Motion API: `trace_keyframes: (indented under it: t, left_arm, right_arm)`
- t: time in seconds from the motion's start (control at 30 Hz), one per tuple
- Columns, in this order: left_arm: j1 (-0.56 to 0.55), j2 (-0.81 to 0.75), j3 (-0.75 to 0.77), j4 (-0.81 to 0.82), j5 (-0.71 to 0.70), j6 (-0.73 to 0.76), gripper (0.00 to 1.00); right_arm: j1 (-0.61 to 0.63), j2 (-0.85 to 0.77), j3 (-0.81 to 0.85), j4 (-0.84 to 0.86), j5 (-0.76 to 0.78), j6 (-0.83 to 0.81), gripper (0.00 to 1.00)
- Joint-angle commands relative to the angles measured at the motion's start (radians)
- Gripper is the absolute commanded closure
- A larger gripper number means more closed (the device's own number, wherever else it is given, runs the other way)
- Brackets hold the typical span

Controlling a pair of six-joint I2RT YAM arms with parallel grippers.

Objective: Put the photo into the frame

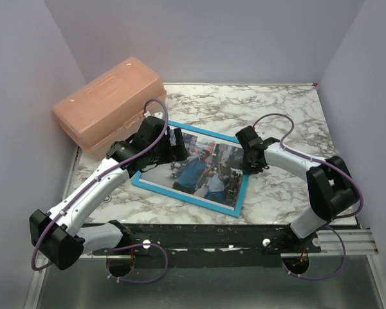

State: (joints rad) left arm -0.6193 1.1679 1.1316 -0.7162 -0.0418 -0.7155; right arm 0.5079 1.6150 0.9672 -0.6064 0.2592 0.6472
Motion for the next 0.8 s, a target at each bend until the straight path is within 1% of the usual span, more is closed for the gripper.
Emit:
trace_keyframes:
  t: [0.0,0.1,0.13,0.17,0.2,0.27,0.33,0.37,0.4,0.47,0.57,0.77]
  left_arm:
    - [0.041,0.027,-0.050,0.002,-0.009,0.029,0.02]
    - [0.070,0.054,-0.085,-0.003,-0.027,0.034,0.02]
    - [0.077,0.062,-0.096,-0.005,-0.039,0.037,0.01]
    - [0.088,0.073,-0.107,-0.011,-0.051,0.037,0.02]
    - [0.097,0.084,-0.116,-0.022,-0.066,0.037,0.02]
    - [0.121,0.103,-0.135,-0.037,-0.098,0.039,0.01]
    - [0.138,0.123,-0.152,-0.050,-0.134,0.040,0.02]
    - [0.144,0.134,-0.160,-0.057,-0.154,0.044,0.01]
    - [0.147,0.143,-0.164,-0.065,-0.171,0.050,0.02]
    - [0.157,0.162,-0.174,-0.077,-0.204,0.061,0.01]
    - [0.184,0.184,-0.199,-0.065,-0.193,0.078,0.02]
    - [0.248,0.202,-0.267,0.038,-0.032,0.106,0.02]
  right_arm:
    - [-0.060,-0.047,-0.007,-0.092,0.121,-0.175,0.98]
    - [-0.080,-0.067,-0.005,-0.079,0.112,-0.181,0.94]
    - [-0.090,-0.071,-0.001,-0.081,0.099,-0.174,0.91]
    - [-0.095,-0.075,0.001,-0.085,0.087,-0.168,0.80]
    - [-0.098,-0.081,0.002,-0.090,0.073,-0.159,0.65]
    - [-0.100,-0.099,0.001,-0.093,0.041,-0.149,0.42]
    - [-0.102,-0.123,-0.005,-0.093,0.009,-0.137,0.27]
    - [-0.103,-0.140,-0.012,-0.094,-0.011,-0.129,0.22]
    - [-0.104,-0.152,-0.016,-0.093,-0.026,-0.124,0.18]
    - [-0.106,-0.169,-0.027,-0.093,-0.068,-0.108,0.14]
    - [-0.111,-0.186,-0.056,-0.082,-0.151,-0.081,0.09]
    - [-0.135,-0.195,-0.152,-0.013,-0.350,-0.037,0.05]
